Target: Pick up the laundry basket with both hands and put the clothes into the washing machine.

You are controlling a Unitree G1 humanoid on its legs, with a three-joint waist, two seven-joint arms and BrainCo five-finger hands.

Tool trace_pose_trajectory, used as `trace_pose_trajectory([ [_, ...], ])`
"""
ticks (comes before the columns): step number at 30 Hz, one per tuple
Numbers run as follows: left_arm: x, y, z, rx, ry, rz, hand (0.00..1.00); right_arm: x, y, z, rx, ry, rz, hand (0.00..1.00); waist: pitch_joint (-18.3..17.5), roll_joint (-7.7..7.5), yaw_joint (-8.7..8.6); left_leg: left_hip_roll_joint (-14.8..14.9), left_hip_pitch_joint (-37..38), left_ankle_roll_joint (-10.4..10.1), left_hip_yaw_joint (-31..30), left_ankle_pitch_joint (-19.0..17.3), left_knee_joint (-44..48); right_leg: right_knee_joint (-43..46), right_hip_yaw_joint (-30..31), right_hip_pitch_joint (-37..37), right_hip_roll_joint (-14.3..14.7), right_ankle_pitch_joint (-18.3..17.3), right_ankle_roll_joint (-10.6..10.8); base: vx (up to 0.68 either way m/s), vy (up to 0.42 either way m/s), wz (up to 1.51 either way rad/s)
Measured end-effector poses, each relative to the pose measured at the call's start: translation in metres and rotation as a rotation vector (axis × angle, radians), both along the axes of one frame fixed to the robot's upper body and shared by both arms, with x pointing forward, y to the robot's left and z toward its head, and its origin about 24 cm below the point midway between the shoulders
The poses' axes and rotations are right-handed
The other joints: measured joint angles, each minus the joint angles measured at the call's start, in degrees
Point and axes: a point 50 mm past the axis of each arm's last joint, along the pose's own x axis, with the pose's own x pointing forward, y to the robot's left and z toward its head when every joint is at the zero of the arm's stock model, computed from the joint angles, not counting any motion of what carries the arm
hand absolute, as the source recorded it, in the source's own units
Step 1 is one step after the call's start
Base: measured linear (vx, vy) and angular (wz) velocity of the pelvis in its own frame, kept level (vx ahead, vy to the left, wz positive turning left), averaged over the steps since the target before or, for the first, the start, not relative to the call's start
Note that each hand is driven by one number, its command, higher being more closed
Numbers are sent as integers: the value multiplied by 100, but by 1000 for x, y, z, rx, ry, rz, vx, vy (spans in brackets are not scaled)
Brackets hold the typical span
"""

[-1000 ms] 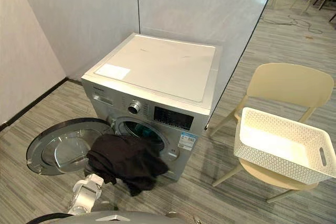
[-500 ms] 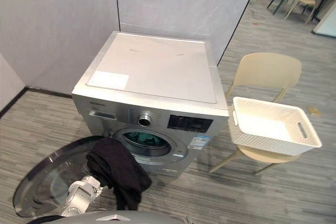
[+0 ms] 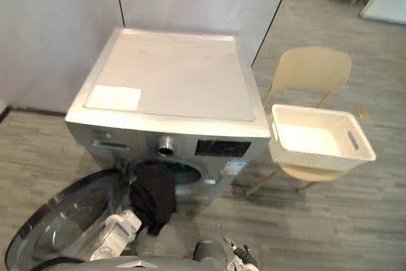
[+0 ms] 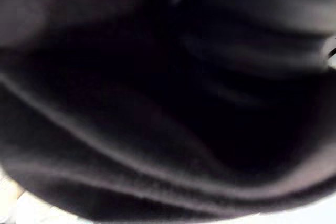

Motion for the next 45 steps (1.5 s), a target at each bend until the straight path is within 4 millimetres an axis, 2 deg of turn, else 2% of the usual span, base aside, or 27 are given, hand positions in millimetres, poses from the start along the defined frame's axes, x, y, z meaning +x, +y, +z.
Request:
trace_pose_trajectory([
  [2, 16, -14, 18, -28, -83, -42, 100, 0, -7, 2, -14, -1, -25, 0, 434, 98, -35, 61, -738, -55, -432, -208, 842, 199, -354, -152, -61, -495, -40, -172, -184, 78],
  [3, 23, -19, 29, -46, -129, -57, 100, 1, -10, 3, -25, -5, -43, 0, 558, 156, -58, 108, -1234, -88, -677, -308, 1266, 572, -518, -491, -99, -669, -79, -257, -160, 74],
  [6, 34, -24, 43, -72, -191, -71, 100, 21, -11, 10, -39, -64, -51, 0, 860, 88, -29, 238, -2015, -187, -869, -427, 1891, 1246, -601, -1197, -102, -968, -148, -216, -97, 15],
  [8, 40, -27, 48, -67, -206, -80, 100, 40, -10, 18, -44, -133, -38, 0, 933, 8, 14, 343, -2370, -237, -857, -455, 2040, 1375, -554, -1586, -35, -960, -165, -131, -57, -27],
  [9, 47, -29, 50, -56, -216, -89, 100, 54, -8, 26, -52, -191, -17, 0, 1088, -33, 3, 368, -2468, -238, -846, -450, 2097, 1438, -541, -1705, -31, -946, -186, -76, -38, -14],
  [11, 56, -30, 55, -42, -236, -90, 100, 73, -6, 40, -75, -288, 20, 0, 1208, -59, 25, 475, -2705, -247, -778, -436, 2249, 1526, -452, -2002, 54, -898, -248, -104, -38, -36],
  [14, 79, -34, 81, -5, -336, -67, 100, 103, 2, 70, -103, -470, 71, 0, 1408, -100, -2, 599, -3265, -213, -694, -428, 2511, 1740, -304, -2658, 101, -810, -348, -61, -13, -37],
  [17, 99, -35, 103, 16, -404, -42, 100, 116, 5, 86, -120, -557, 93, 0, 1526, -114, -73, 651, -3734, -206, -739, -444, 2743, 1954, -291, -3121, 114, -783, -437, -53, -18, -13],
  [18, 110, -34, 116, 16, -443, -14, 100, 121, 4, 93, -132, -596, 92, 0, 1649, -119, -107, 669, -3895, -206, -744, -445, 2833, 2042, -277, -3291, 115, -780, -444, -47, -19, -10],
  [21, 136, -18, 151, 0, -524, 120, 100, 126, 0, 105, -161, -649, 90, 0, 1765, -157, -235, 727, -4457, -194, -745, -488, 3106, 2262, -199, -3873, 143, -761, -476, -69, -8, -20],
  [25, 156, 5, 186, -22, -603, 265, 100, 126, -2, 107, -174, -649, 73, 0, 1886, -190, -309, 801, -5126, -160, -797, -569, 3504, 2514, -154, -4499, 160, -743, -507, -55, 0, -16],
  [28, 164, 24, 205, -19, -640, 357, 100, 127, -2, 108, -176, -654, 59, 0, 1998, -225, -342, 838, -5628, -121, -879, -611, 3783, 2669, -162, -4922, 169, -707, -557, -55, 7, -11],
  [33, 168, 48, 221, -5, -676, 471, 100, 131, -5, 119, -192, -711, 44, 0, 2064, -302, -348, 872, -6340, -90, -911, -621, 4053, 2765, -127, -5568, 192, -586, -582, -52, 22, -14],
  [37, 168, 55, 250, -24, -754, 513, 100, 132, -6, 124, -174, -745, 13, 0, 2082, -335, -384, 873, -6816, -83, -1024, -624, 4222, 2860, -168, -5959, 192, -554, -585, -48, 20, -8],
  [39, 170, 56, 275, -39, -816, 530, 100, 133, -7, 126, -168, -760, 3, 0, 2110, -381, -401, 875, -7044, -77, -1048, -621, 4309, 2933, -164, -6175, 188, -543, -601, -64, 22, -8],
  [45, 167, 48, 330, -75, -945, 531, 100, 133, -6, 125, -150, -764, -16, 0, 2119, -400, -525, 871, -7371, -63, -1075, -609, 4379, 2981, -176, -6473, 171, -516, -615, -50, 25, -4],
])
